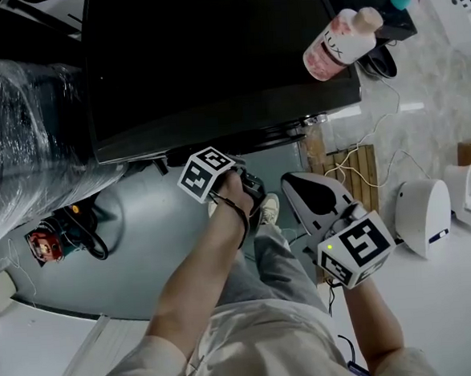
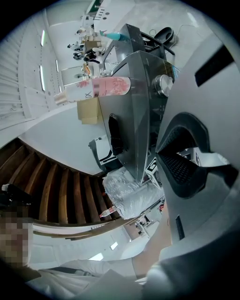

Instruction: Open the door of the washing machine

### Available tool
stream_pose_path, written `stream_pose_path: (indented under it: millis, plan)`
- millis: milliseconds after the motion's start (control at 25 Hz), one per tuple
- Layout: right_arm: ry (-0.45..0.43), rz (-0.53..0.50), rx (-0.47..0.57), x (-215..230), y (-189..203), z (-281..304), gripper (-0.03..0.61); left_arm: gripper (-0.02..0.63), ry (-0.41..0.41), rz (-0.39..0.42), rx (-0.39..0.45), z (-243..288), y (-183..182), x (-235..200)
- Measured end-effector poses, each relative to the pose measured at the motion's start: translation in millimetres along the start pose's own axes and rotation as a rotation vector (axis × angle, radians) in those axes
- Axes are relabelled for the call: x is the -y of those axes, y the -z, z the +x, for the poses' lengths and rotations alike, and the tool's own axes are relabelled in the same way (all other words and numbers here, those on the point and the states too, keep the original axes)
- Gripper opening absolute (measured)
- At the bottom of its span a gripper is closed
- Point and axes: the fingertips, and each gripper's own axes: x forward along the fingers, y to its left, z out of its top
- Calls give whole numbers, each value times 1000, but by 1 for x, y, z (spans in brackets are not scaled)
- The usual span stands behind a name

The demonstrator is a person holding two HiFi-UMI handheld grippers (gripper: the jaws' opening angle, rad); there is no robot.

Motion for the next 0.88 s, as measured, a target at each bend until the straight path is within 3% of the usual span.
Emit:
stream_pose_path:
  millis: [360,560,880]
  plan:
    - [-9,2,-7,-6,14,-5,22,250,9,61,-16,-11,15,-16]
    - [-19,-14,-13,-12,24,-10,23,249,13,176,-39,-23,30,-33]
    - [-70,-41,-52,-34,45,-15,21,247,46,344,-165,-47,51,-72]
